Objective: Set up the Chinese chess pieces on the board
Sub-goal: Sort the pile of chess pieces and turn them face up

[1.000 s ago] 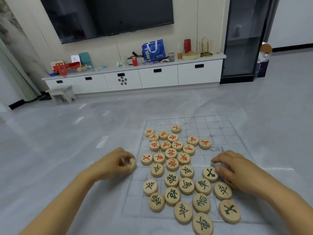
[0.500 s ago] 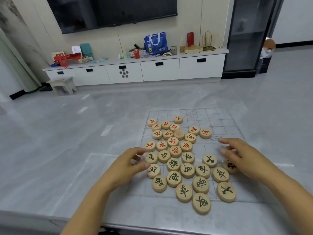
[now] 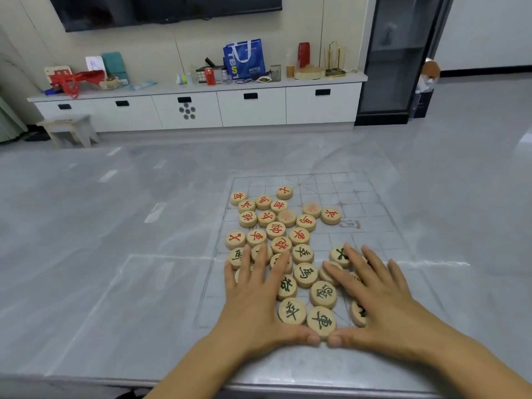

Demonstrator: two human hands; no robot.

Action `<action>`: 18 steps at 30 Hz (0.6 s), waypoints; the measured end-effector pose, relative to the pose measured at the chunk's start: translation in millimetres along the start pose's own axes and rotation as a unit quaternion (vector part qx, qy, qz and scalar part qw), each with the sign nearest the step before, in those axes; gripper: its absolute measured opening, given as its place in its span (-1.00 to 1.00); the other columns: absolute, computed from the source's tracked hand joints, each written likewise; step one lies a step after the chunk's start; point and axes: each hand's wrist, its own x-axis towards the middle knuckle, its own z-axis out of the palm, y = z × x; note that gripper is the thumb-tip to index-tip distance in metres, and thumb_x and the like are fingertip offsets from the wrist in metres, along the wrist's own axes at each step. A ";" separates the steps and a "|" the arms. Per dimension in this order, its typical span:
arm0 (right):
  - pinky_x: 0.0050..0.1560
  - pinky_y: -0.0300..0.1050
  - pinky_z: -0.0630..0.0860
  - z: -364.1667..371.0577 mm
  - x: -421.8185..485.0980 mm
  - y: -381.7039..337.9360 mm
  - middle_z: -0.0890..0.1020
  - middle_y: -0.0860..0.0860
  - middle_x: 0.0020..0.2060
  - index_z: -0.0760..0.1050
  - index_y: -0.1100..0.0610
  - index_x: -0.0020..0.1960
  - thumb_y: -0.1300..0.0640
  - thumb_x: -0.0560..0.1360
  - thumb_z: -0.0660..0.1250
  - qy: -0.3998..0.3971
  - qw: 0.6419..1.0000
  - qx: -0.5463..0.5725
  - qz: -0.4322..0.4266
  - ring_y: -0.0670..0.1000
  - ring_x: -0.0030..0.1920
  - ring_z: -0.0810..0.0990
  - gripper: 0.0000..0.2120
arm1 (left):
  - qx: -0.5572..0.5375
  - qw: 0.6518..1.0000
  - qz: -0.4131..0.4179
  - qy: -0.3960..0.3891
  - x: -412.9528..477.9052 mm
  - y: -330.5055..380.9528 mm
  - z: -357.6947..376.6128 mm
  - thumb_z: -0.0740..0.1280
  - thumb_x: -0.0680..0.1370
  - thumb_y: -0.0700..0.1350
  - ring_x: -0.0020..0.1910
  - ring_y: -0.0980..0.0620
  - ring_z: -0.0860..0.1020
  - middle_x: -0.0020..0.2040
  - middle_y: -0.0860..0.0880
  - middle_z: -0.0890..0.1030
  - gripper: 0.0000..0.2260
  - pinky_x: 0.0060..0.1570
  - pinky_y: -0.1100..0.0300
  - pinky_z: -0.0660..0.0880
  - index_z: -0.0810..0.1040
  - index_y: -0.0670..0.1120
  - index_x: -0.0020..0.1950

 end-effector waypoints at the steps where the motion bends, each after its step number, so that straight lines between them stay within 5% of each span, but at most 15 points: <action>1: 0.43 0.10 -0.42 -1.3 3.9 0.5 -0.53 -0.16 0.36 -0.42 -0.46 0.25 -0.67 -0.01 -0.14 0.001 1.000 0.000 0.000 -0.06 0.37 -0.57 -0.08 | 0.000 1.000 -0.006 -0.001 4.2 1.2 -0.5 0.13 -0.05 0.61 0.41 -0.04 -0.50 0.47 0.05 -0.44 0.18 0.40 -0.17 -0.41 -0.42 0.29 0.38; 5: 0.46 0.07 -0.34 -5.9 30.3 6.4 -0.40 -0.10 0.45 -0.30 -0.30 0.43 -0.67 -0.06 -0.27 0.024 1.000 -0.006 -0.005 -0.03 0.44 -0.45 0.10 | -0.013 1.000 -0.014 0.015 28.4 0.7 -2.8 0.05 -0.01 0.58 0.47 0.00 -0.40 0.53 0.02 -0.29 0.15 0.43 -0.15 -0.35 -0.26 0.20 0.48; 10: 0.46 0.02 -0.34 -12.7 61.0 13.5 -0.35 -0.08 0.48 -0.28 -0.29 0.43 -0.66 -0.04 -0.29 0.038 0.999 -0.011 -0.024 -0.03 0.46 -0.41 0.08 | -0.014 1.000 -0.023 0.002 58.2 -5.8 -10.6 0.33 0.16 0.46 0.49 0.00 -0.35 0.53 0.04 -0.26 0.11 0.45 -0.15 -0.32 -0.22 0.13 0.50; 18: 0.46 0.01 -0.30 -19.8 89.7 21.0 -0.28 -0.09 0.50 -0.19 -0.26 0.46 -0.69 -0.11 -0.27 0.068 0.997 0.033 -0.004 -0.05 0.48 -0.35 0.18 | -0.044 0.998 -0.023 0.038 89.9 -12.6 -14.0 0.37 0.17 0.42 0.51 0.03 -0.25 0.55 0.07 -0.16 0.09 0.46 -0.15 -0.28 -0.15 0.11 0.51</action>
